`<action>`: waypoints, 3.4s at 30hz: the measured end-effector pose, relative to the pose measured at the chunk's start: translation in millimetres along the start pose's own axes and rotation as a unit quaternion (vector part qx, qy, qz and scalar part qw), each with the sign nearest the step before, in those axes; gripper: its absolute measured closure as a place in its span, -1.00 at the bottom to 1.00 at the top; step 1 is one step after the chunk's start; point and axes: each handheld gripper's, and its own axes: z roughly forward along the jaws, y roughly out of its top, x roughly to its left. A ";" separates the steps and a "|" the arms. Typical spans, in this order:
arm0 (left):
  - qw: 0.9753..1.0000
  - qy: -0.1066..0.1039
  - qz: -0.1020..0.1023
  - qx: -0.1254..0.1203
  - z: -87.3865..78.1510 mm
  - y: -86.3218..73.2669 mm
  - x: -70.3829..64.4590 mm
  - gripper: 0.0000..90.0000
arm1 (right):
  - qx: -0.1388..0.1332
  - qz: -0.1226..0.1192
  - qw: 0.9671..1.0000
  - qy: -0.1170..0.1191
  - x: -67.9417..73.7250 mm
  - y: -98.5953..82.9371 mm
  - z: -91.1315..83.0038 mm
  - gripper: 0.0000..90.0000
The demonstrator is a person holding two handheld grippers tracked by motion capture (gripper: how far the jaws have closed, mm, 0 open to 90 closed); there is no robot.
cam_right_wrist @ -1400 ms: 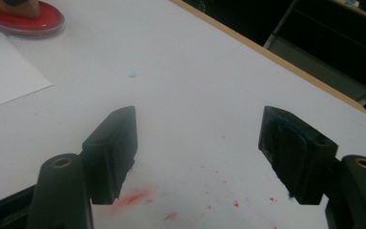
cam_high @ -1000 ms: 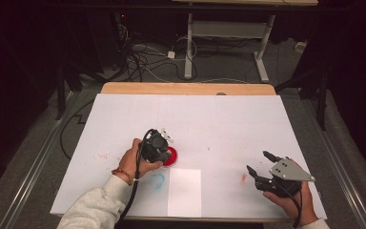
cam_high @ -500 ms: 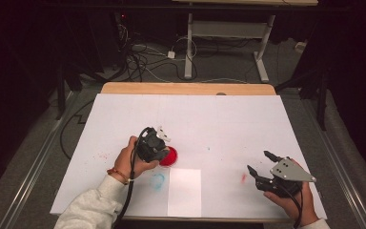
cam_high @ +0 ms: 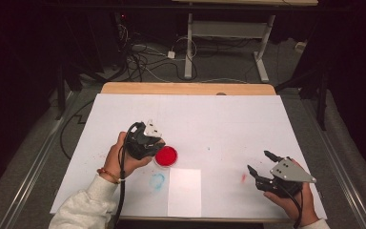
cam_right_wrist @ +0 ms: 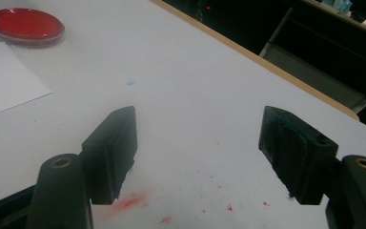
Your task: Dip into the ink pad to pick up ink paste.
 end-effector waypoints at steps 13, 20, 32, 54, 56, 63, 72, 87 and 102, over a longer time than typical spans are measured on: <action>0.999 -0.033 0.017 0.034 21.6 -1.3 -3.1 0.64 | 0.006 -0.002 1.000 0.004 1.2 -0.5 1.4 -0.35; 0.996 -0.055 0.021 0.069 46.2 -3.4 -4.5 0.64 | 0.010 -0.003 1.000 0.006 1.4 -1.3 3.2 -0.35; 0.994 -0.058 0.013 0.097 64.9 -6.0 -1.7 0.64 | 0.015 -0.004 1.000 0.008 2.4 -2.0 3.9 -0.35; 0.994 -0.067 -0.014 0.088 68.0 -9.4 0.6 0.65 | 0.018 -0.006 1.000 0.009 3.7 -1.1 5.1 -0.36; 0.994 -0.063 -0.011 0.090 68.1 -8.8 -0.5 0.65 | 0.019 -0.006 1.000 0.008 3.3 -1.2 4.7 -0.35; 0.993 -0.077 -0.021 0.083 68.3 -11.8 4.1 0.65 | 0.017 -0.005 1.000 0.006 3.2 -1.1 4.0 -0.35; 0.993 -0.078 -0.022 0.082 67.6 -11.6 4.3 0.65 | 0.016 -0.005 1.000 0.009 2.7 -1.1 3.8 -0.35; 0.999 -0.040 -0.007 0.031 19.0 3.8 2.8 0.64 | 0.014 -0.006 1.000 0.012 2.3 -1.3 3.1 -0.35; 0.997 -0.055 -0.003 0.050 36.4 -0.5 3.0 0.64 | 0.018 -0.011 1.000 0.016 3.6 -1.4 4.0 -0.34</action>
